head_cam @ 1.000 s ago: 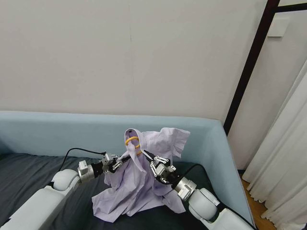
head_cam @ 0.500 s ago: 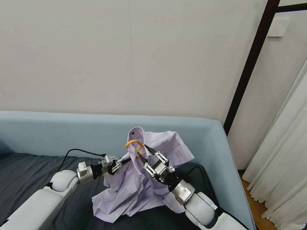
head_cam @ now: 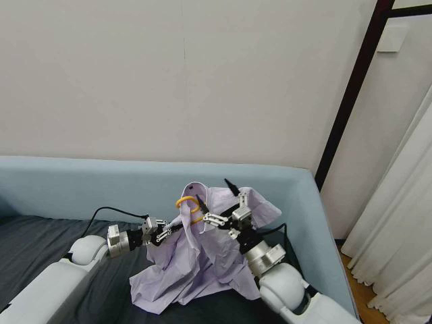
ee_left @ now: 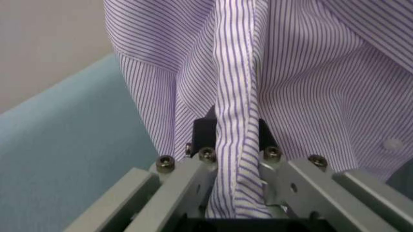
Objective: Pick up the clothes from the sofa and hang them on the clothes hanger.
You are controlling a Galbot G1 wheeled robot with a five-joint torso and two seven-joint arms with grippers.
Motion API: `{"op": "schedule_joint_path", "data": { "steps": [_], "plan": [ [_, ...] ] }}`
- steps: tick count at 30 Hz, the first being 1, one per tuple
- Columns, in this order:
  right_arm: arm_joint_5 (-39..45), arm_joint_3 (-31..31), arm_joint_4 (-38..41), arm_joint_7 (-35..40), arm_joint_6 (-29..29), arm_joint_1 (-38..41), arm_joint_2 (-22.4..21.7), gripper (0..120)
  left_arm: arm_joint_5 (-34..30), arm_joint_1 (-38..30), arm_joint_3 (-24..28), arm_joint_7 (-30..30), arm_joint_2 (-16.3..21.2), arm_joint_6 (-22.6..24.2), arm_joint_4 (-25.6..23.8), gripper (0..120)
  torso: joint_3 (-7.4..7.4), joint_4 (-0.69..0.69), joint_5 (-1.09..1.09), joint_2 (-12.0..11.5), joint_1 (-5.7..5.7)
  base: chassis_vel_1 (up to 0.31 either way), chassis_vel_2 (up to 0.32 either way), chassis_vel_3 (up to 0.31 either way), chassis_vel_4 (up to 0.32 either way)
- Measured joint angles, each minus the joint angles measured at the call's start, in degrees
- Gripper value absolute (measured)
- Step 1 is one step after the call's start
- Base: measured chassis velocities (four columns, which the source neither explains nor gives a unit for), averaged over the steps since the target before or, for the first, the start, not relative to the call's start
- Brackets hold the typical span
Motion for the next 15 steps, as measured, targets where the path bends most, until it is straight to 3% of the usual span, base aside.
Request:
{"op": "schedule_joint_path", "data": {
  "steps": [2,5,6,10,15],
  "plan": [
    [-0.34,2.44,0.61,-0.92,-4.03,0.57,-2.74,100,-0.62,-1.22,0.28,3.26,0.61,0.03,0.84,1,0.0,0.0,0.01,0.0,0.0,0.0,0.0,0.0,0.0],
    [3.19,6.09,2.31,-11.03,-10.32,2.02,-10.79,100,-0.83,-6.93,2.68,12.34,2.13,0.31,5.41,1,0.0,-0.02,0.02,0.0,0.0,0.0,0.0,0.0,0.0],
    [3.19,6.09,2.31,-11.03,-10.32,2.02,-10.79,100,-0.83,-6.93,2.68,12.34,2.13,0.31,5.41,1,0.0,-0.02,0.02,0.0,0.0,0.0,0.0,0.0,0.0],
    [9.08,8.81,0.55,-30.67,-12.72,4.4,-17.21,100,0.4,-15.98,6.41,24.67,2.14,1.35,12.02,1,0.01,-0.01,0.03,0.0,0.0,0.0,0.0,0.0,0.0],
    [4.82,9.87,-3.14,-45.24,-15.39,6.89,-19.36,100,3.13,-21.63,8.61,31.35,1.29,3.69,14.15,1,0.01,-0.01,0.02,0.0,0.01,0.0,0.0,0.0,0.0]
  ]
}}
